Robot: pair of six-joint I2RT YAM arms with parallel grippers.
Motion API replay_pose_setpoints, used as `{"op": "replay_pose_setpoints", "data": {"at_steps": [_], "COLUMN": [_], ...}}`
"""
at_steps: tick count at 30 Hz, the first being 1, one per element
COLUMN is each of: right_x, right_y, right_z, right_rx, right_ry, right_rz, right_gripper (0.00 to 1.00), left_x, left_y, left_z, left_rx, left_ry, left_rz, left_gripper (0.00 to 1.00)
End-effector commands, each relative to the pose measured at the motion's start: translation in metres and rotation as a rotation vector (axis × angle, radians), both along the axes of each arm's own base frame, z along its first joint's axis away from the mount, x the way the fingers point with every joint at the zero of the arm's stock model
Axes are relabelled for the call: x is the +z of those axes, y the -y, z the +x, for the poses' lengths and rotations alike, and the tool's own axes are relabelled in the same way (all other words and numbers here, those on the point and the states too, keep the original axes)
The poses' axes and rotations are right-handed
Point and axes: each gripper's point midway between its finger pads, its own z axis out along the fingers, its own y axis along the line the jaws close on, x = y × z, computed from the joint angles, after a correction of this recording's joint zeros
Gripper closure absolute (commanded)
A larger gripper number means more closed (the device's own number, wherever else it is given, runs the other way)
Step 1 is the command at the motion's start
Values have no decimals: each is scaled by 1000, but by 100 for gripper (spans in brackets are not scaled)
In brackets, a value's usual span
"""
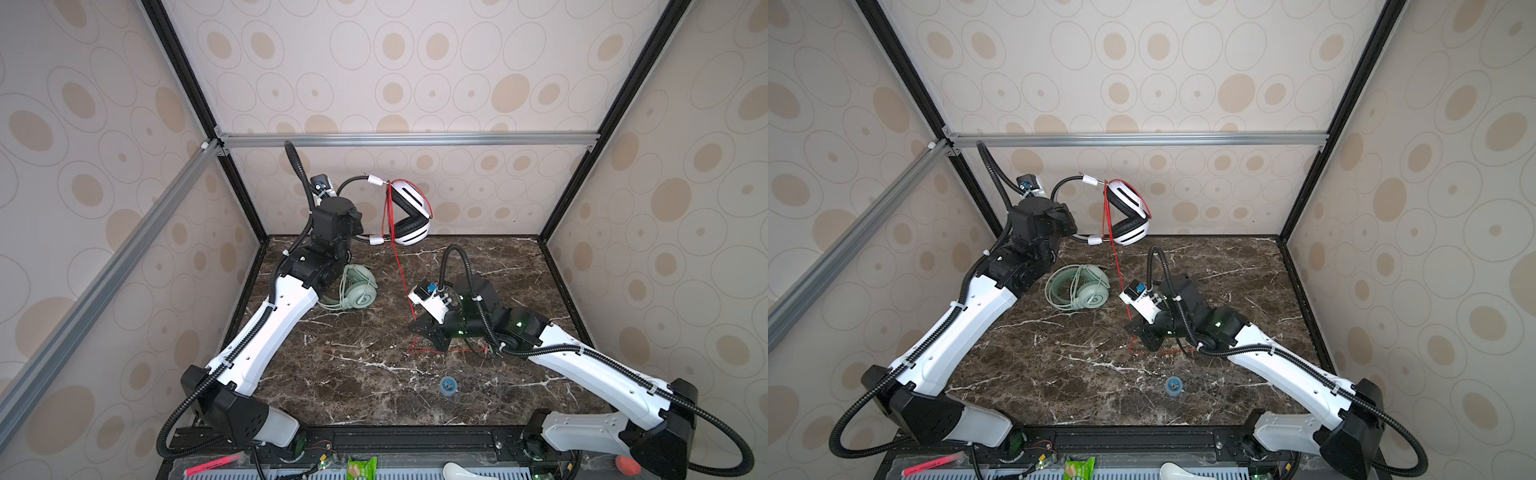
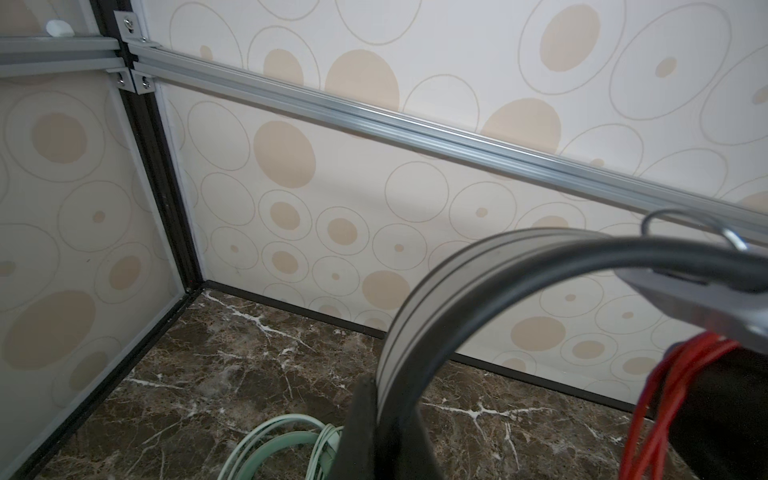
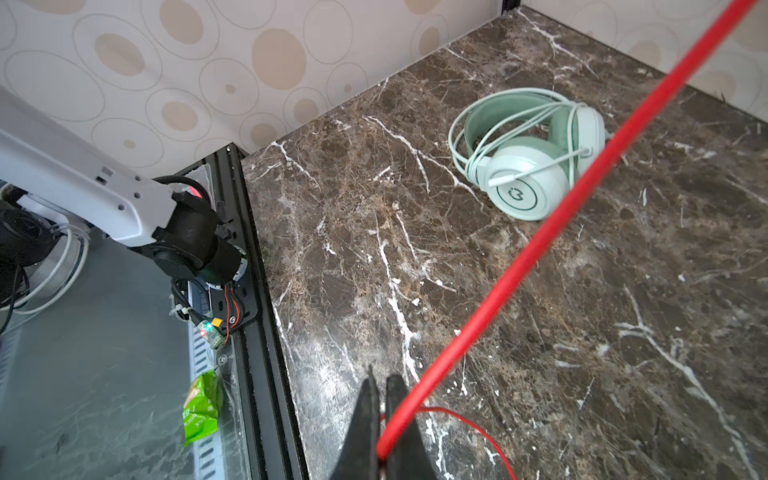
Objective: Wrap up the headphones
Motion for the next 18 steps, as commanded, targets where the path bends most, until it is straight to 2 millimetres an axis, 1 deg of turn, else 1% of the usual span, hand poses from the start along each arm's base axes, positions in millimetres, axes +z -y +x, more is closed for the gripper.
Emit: {"op": "replay_pose_setpoints", "data": {"at_steps": [1, 3, 6, 11, 12, 15, 18], "right_x": [0, 6, 10, 19, 20, 22, 22], "right_y": [7, 10, 12, 15, 15, 17, 19], "right_z": [-6, -2, 4, 13, 16, 27, 44], "right_rx": [27, 19, 20, 29, 23, 12, -12], "right_ry": [18, 45, 74, 117, 127, 162, 170], "right_rz": [-82, -106, -165, -244, -254, -299, -333], "right_gripper": [100, 100, 100, 100, 100, 100, 100], "left_x": [27, 9, -16, -55, -63, -77, -99], "left_y": [-21, -19, -18, -13, -10, -1, 10], "left_z": [1, 4, 3, -4, -6, -15, -25], "left_rx": [91, 85, 64, 8, -13, -91, -176], "left_ry": [113, 69, 12, -94, -116, -156, -231], "left_rz": [-21, 29, 93, 196, 216, 266, 341], "left_gripper": [100, 100, 100, 100, 100, 100, 100]}}
